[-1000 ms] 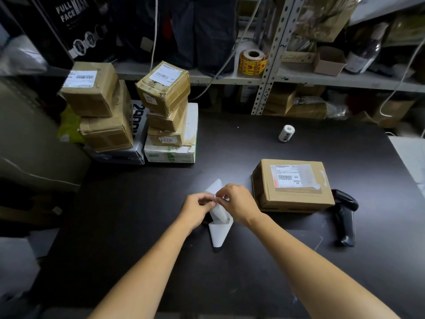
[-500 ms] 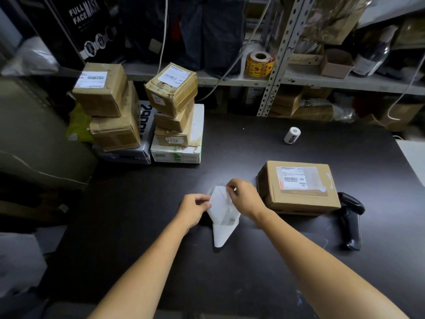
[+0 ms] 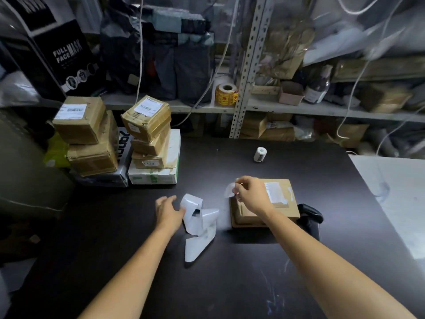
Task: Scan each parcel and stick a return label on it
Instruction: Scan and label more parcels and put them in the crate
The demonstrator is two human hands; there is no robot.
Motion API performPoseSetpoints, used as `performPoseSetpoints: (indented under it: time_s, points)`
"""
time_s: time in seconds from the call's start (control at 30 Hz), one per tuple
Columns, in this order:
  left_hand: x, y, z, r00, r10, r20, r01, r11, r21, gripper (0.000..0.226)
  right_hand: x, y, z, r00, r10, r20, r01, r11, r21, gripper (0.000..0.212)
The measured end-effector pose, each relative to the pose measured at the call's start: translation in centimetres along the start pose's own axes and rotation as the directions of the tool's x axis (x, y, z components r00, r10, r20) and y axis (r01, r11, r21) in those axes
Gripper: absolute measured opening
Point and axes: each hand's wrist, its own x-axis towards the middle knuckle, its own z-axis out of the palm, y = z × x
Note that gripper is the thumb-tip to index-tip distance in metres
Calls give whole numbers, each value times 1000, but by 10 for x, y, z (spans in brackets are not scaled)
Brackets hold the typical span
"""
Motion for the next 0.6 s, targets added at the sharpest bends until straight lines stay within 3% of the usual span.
performPoseSetpoints:
  time_s: [0.13,0.33,0.5,0.6]
  points:
    - [-6,40,12,994,107,-9,-107,994,2,43,-6,8,-48,998,29,-60,-22,994,107,16]
    - [-27,86,65,972,174,157,-164,984,-76,29,-13,37,-103,984,161,-76,-140,964,227,22]
    - [-36,106,110,963,166,214,-158,986,-54,29,-19,62,-123,979,202,-12,-189,936,298,15]
    - [-38,111,126,958,145,249,-143,989,-24,43,-18,75,-130,981,187,-58,-163,944,287,9]
